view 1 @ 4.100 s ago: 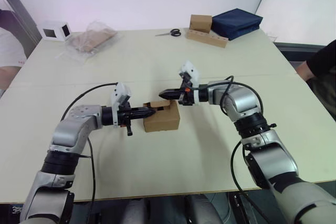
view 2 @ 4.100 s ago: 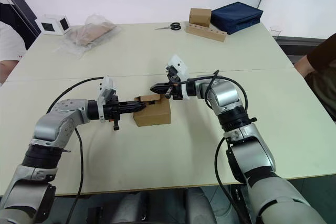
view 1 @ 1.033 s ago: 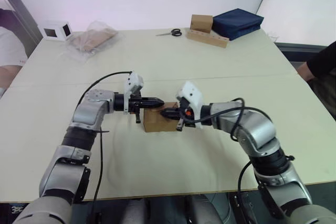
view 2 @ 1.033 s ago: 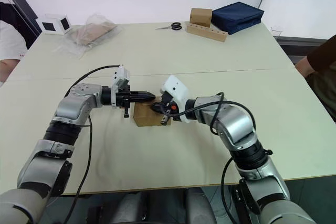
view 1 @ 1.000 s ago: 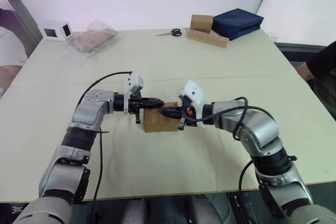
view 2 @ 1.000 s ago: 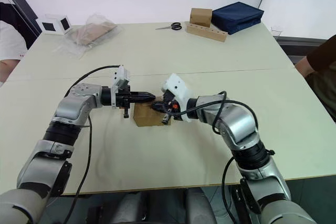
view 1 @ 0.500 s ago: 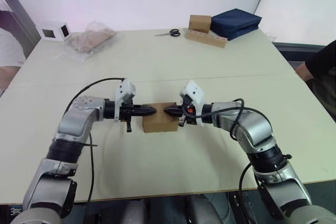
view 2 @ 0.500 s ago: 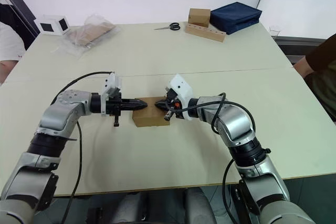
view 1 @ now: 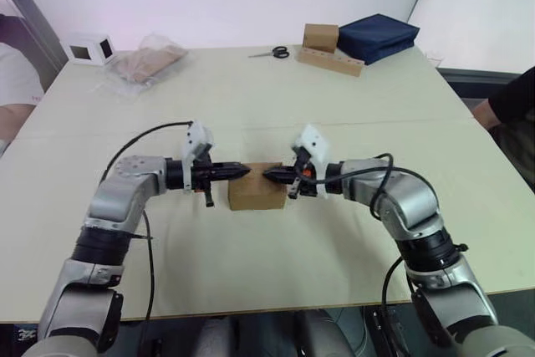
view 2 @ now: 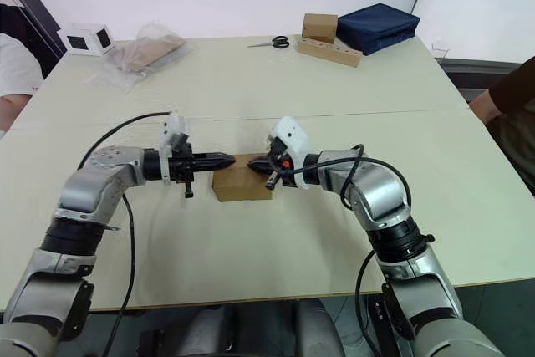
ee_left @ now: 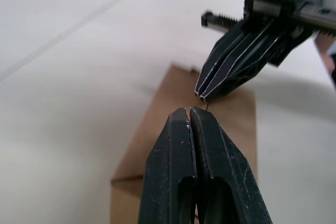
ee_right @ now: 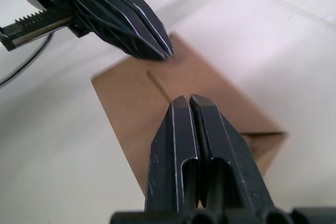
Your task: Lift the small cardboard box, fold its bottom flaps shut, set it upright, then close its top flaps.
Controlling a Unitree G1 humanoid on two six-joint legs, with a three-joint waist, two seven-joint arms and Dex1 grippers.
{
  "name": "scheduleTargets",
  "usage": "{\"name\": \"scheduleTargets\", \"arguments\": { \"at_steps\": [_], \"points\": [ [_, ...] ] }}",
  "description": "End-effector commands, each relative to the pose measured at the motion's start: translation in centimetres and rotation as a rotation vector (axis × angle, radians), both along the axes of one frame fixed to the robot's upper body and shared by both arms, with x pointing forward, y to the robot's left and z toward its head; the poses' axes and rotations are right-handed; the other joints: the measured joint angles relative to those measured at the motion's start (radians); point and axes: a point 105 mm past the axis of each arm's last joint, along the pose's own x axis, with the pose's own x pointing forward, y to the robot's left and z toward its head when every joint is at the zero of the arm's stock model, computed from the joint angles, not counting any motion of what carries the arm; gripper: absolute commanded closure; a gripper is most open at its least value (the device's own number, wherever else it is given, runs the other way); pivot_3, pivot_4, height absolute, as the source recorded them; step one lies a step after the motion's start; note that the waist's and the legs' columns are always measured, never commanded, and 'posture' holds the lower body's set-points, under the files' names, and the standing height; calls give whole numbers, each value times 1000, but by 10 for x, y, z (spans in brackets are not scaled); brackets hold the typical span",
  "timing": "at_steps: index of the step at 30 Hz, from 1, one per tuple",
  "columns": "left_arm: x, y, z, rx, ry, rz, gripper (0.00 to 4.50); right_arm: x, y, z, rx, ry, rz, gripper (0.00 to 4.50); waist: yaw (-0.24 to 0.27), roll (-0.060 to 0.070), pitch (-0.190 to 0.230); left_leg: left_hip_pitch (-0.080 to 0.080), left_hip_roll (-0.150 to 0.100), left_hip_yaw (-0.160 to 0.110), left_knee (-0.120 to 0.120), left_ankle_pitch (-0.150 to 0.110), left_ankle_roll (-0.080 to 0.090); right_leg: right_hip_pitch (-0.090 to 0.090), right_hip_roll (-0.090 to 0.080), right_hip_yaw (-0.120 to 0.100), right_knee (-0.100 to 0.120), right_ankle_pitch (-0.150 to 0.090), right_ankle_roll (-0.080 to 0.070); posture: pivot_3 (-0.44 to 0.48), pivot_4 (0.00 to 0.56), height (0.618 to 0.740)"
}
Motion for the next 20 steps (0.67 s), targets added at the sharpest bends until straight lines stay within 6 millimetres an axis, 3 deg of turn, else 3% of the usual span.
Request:
{"name": "scheduleTargets", "arguments": {
  "at_steps": [1, 4, 12, 16, 20],
  "points": [
    [-11, 5, 37, -98, -49, 16, 4423, -14, -8, 34, 43, -86, 43, 4500, 1, 0, 0, 0, 0, 0, 0, 0, 0, 0, 0, 0, 0, 0, 0, 0, 150, 740],
    [-21, 17, 49, -95, -59, 60, 4423, -24, -28, 41, 24, -101, 36, 4500, 1, 0, 1, 0, 0, 0, 0, 0, 0, 0, 0, 0, 0, 0, 0, 0, 150, 740],
    [-64, 81, 54, 80, -34, 214, 4423, -63, -110, 52, -143, -79, -10, 4500, 2, 0, 1, 0, 0, 1, -1, -1, 2, 1, 0, 0, -2, 0, 0, 0, 150, 740],
    [-85, 108, 51, 147, 30, 262, 4423, -79, -134, 65, -205, -59, -14, 4500, 1, 0, 1, 1, 1, 2, -1, -1, 3, 2, 0, 0, -3, 0, 0, 0, 150, 740],
    [-99, 119, 45, 204, 65, 264, 4423, -85, -147, 68, -237, -43, -24, 4500, 2, 0, 1, 2, 2, 3, -2, -2, 3, 3, 0, 0, -4, 0, 0, 0, 150, 740]
  ]
}}
